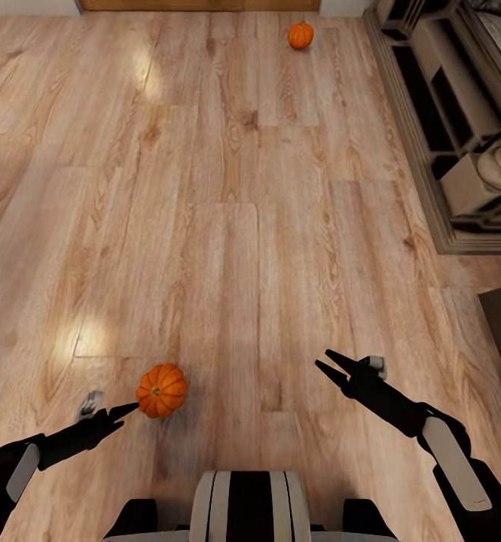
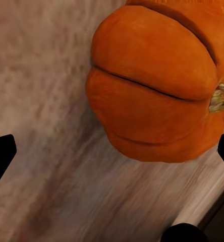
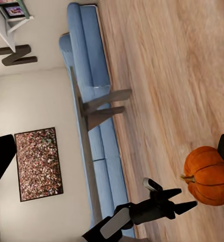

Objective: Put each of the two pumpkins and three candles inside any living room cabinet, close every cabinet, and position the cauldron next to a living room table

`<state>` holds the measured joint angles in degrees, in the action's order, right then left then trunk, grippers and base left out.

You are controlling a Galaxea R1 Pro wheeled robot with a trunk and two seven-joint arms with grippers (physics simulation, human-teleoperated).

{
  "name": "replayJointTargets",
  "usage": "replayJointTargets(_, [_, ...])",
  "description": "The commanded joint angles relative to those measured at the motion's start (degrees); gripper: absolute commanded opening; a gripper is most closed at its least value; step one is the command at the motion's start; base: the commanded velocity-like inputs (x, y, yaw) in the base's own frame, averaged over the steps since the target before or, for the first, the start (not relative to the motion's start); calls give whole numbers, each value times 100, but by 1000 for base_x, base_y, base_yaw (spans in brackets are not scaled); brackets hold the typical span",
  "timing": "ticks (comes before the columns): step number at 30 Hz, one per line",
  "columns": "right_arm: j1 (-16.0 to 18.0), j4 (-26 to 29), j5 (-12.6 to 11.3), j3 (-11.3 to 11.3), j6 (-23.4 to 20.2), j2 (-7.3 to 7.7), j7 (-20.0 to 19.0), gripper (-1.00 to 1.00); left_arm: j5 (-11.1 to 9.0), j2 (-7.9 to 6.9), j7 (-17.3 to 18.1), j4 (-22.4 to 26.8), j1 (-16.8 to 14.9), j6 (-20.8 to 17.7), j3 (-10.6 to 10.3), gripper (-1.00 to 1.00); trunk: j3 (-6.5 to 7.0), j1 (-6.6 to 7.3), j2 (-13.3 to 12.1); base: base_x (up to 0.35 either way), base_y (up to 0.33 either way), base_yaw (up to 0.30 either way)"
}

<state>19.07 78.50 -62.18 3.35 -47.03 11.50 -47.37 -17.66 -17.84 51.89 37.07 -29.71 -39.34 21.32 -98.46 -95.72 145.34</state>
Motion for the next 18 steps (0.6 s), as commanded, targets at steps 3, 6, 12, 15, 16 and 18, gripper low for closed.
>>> replayJointTargets(3, [0,0,-2,-1,0,-11,61,100,-1,0,4,1,0,7,14,100,0,0,0,84,-61,0])
replayJointTargets(6, [0,-1,-4,-3,0,-31,117,100,-1,0,5,2,0,11,19,100,0,0,0,25,-18,0])
replayJointTargets(12, [0,-2,-4,-9,0,-42,195,100,-6,0,6,-1,0,7,21,100,0,0,0,5,-4,0])
replayJointTargets(15, [0,1,-4,-9,0,-43,208,100,-4,0,6,-2,0,11,21,100,0,0,0,0,0,0])
replayJointTargets(16, [0,4,-4,-8,0,-43,210,100,-5,0,6,-3,0,10,21,100,0,0,0,0,0,0])
replayJointTargets(18, [4,-25,-6,-73,67,-108,276,100,62,66,-60,-68,2,76,3,100,0,0,0,0,0,0])
